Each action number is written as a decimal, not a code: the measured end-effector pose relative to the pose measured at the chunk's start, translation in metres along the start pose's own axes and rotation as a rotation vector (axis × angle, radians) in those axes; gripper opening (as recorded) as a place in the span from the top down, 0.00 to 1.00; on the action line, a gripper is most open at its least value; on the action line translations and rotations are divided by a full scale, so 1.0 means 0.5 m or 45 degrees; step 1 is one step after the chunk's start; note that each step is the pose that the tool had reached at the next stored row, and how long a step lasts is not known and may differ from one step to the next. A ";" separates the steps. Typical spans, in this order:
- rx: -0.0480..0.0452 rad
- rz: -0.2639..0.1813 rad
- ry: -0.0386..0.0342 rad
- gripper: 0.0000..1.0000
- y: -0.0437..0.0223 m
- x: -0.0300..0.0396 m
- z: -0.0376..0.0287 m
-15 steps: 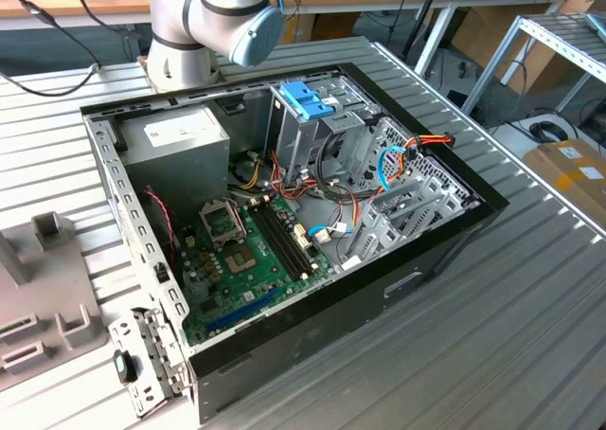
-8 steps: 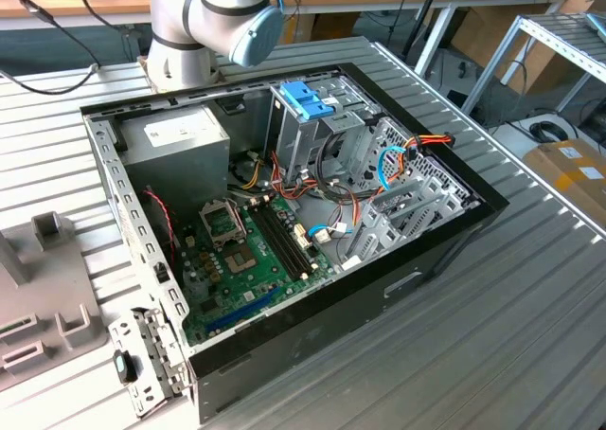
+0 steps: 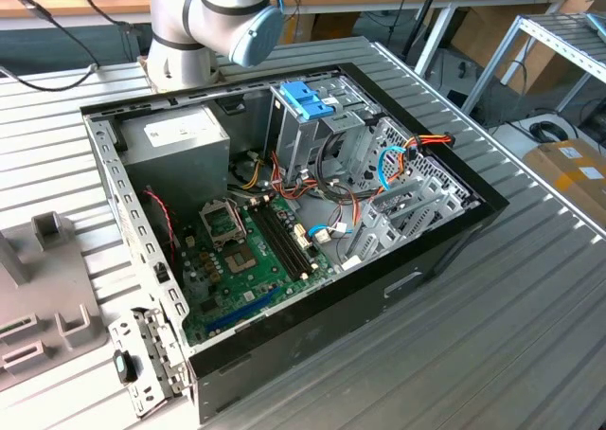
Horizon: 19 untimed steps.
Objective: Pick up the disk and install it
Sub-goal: 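Pick up the disk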
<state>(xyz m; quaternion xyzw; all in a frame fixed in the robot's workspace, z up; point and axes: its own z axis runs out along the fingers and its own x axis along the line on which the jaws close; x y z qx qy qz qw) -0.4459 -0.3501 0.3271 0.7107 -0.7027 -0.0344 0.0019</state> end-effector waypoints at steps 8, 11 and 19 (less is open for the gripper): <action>0.000 0.000 0.0000 0.63 0.001 -0.001 -0.025; 0.000 0.000 0.0000 0.63 0.002 -0.001 -0.031; 0.000 0.000 0.0000 0.63 0.003 -0.002 -0.050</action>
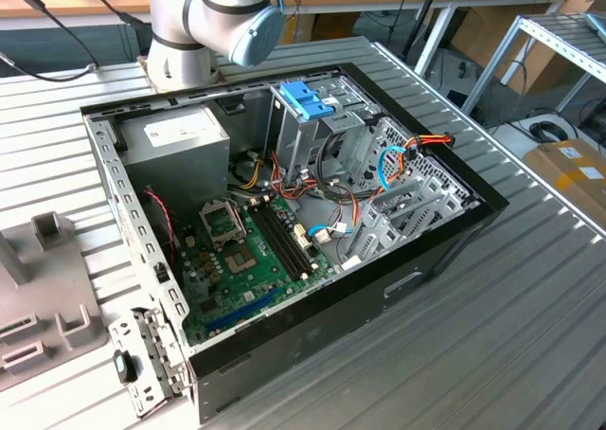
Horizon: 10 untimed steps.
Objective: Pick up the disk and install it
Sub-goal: 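Pick up the disk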
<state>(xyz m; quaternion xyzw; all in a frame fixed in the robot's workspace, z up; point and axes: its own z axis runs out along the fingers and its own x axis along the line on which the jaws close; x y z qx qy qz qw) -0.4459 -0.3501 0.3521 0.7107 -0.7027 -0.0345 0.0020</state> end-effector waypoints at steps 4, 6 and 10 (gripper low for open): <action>0.000 0.000 0.0000 0.63 0.000 0.000 -0.007; 0.000 0.000 0.0000 0.63 0.001 -0.001 -0.012; 0.000 0.000 0.0000 0.63 0.001 -0.001 -0.021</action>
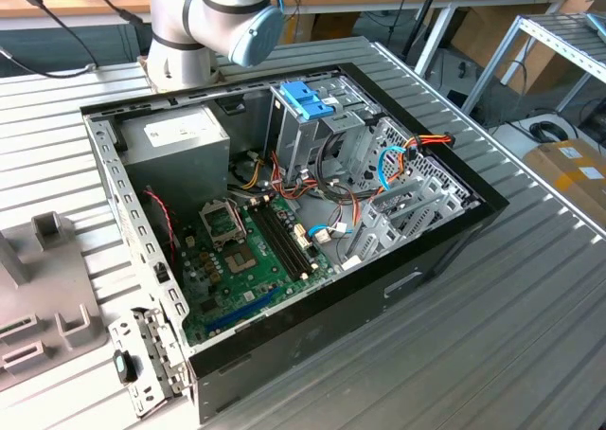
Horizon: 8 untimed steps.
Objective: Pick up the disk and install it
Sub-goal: 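Pick up the disk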
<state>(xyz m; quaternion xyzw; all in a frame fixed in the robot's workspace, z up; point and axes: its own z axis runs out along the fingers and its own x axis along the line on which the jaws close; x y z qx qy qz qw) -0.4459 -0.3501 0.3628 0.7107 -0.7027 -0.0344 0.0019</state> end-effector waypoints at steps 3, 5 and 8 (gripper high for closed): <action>0.000 0.000 0.0000 0.63 0.001 -0.001 -0.011; 0.000 0.000 0.0000 0.63 0.001 -0.001 -0.017; 0.000 0.000 0.0000 0.63 0.001 -0.001 -0.027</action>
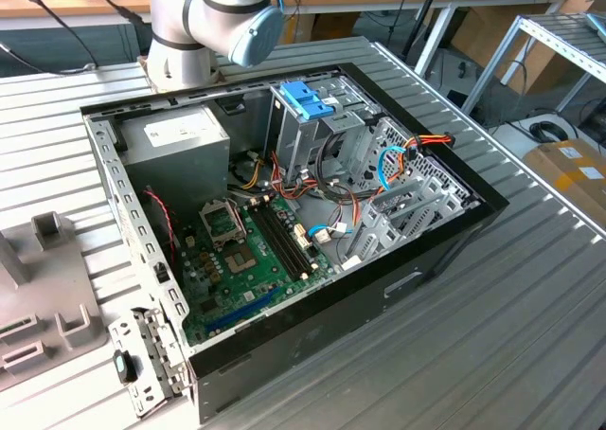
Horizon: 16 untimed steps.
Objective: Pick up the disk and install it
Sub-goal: 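Pick up the disk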
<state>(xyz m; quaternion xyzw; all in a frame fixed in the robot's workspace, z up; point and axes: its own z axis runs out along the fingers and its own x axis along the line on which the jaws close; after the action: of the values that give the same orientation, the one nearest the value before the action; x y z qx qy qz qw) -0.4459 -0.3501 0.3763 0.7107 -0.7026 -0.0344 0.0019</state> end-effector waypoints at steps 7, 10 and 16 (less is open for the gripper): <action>0.000 0.000 0.0000 0.63 0.001 -0.001 -0.020; 0.000 0.000 0.0000 0.63 0.001 -0.001 -0.027; 0.000 0.000 0.0001 0.63 0.002 -0.002 -0.043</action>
<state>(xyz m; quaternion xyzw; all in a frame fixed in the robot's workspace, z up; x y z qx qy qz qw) -0.4459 -0.3501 0.3976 0.7107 -0.7027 -0.0344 0.0019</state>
